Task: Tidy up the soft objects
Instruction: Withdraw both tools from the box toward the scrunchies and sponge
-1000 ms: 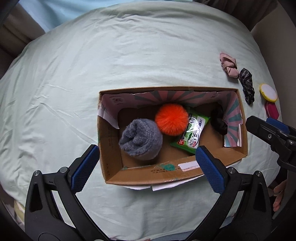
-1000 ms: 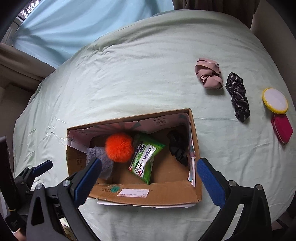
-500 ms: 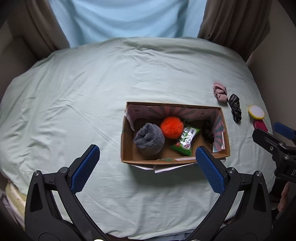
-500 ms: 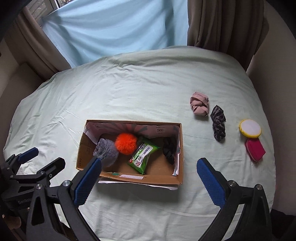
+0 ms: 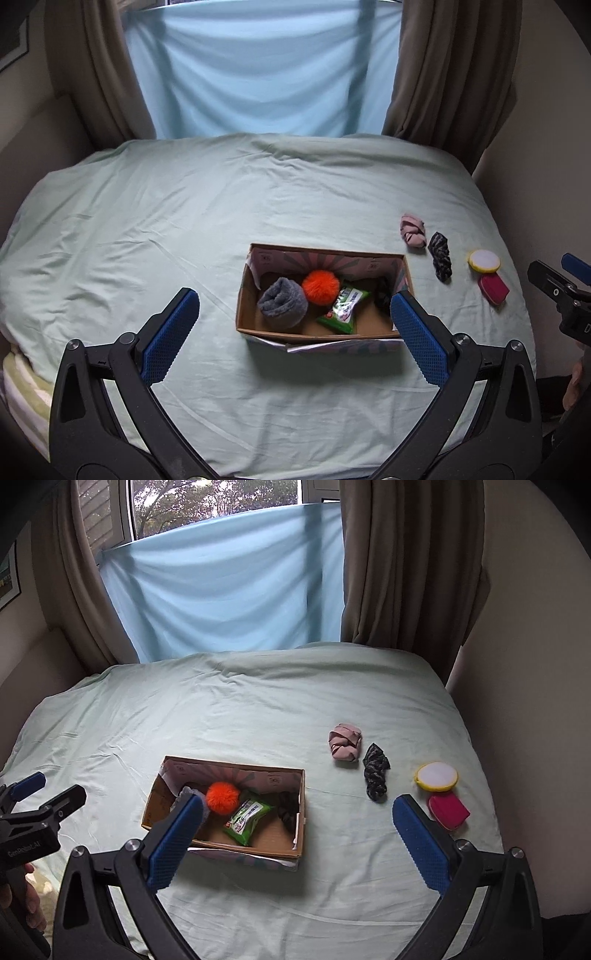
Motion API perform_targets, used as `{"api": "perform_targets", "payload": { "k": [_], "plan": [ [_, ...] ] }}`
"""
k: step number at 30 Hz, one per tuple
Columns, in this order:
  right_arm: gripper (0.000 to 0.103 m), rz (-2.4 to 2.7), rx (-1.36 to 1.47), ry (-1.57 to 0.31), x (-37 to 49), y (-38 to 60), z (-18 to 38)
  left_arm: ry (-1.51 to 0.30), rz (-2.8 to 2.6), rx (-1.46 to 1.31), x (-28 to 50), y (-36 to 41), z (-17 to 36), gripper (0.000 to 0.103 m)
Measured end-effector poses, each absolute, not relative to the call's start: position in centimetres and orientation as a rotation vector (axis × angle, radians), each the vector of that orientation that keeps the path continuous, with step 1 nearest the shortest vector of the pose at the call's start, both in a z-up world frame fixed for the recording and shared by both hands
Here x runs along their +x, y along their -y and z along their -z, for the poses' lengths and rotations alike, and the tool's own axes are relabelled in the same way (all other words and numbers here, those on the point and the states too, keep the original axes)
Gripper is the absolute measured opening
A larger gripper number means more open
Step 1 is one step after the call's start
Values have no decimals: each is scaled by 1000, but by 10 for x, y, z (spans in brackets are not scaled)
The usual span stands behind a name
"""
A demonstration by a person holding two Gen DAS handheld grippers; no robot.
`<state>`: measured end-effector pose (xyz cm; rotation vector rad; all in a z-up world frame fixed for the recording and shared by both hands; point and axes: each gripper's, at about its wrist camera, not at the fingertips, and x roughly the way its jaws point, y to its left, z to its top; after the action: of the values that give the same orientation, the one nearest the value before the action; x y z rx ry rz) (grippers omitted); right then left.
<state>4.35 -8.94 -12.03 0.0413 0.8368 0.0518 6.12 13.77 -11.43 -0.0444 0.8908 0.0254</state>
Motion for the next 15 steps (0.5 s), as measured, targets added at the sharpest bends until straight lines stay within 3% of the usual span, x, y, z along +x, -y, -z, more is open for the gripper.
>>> {"api": "perform_targets", "payload": {
  "k": [15],
  "plan": [
    [102,-15,64,-799,37,234,126,-895,52,-49,95,13,111,103]
  ]
}}
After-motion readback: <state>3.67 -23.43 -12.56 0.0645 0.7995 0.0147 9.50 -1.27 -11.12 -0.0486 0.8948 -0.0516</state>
